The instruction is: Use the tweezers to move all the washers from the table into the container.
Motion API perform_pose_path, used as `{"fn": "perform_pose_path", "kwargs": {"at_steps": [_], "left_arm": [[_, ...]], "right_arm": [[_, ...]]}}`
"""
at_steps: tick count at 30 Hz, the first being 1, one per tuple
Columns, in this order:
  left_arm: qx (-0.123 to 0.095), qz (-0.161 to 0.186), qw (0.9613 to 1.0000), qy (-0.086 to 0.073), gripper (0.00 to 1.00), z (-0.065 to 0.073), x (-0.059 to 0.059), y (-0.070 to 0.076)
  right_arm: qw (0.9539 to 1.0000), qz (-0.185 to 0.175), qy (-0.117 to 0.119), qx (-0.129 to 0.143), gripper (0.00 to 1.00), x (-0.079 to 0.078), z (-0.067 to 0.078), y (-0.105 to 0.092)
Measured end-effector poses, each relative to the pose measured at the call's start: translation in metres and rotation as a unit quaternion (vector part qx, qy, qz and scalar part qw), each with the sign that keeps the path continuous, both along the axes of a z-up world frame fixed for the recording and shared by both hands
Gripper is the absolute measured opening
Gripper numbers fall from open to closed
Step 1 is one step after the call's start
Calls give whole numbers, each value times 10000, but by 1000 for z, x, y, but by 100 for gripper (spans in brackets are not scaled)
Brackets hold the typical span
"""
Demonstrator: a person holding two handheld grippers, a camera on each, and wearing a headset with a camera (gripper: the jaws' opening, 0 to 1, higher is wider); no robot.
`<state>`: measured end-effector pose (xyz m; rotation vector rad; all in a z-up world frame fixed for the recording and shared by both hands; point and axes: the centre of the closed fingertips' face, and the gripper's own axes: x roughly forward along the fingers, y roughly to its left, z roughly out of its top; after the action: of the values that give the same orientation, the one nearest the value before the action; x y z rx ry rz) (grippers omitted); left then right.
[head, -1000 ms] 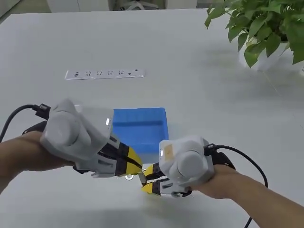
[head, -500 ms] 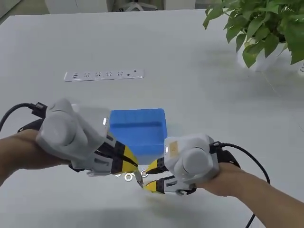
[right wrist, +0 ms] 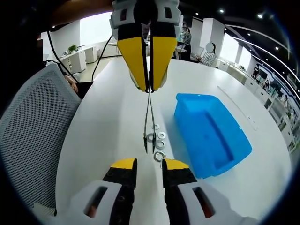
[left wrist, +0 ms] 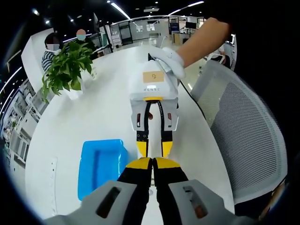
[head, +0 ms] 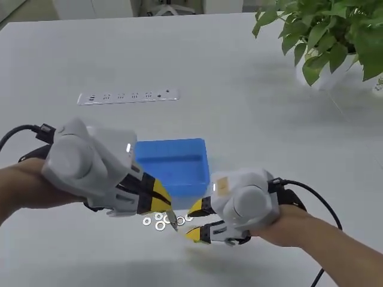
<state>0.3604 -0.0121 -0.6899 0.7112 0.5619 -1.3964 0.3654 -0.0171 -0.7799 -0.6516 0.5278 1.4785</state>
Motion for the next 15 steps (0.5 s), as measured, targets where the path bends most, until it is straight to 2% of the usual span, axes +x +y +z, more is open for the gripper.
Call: {"fn": "perform_pose_path", "kwargs": {"at_steps": [15], "left_arm": [[6, -32, 10000, -21, 6, 0, 7, -4]], "right_arm": [[9998, -192, 16, 43, 28, 7, 0, -6]]}}
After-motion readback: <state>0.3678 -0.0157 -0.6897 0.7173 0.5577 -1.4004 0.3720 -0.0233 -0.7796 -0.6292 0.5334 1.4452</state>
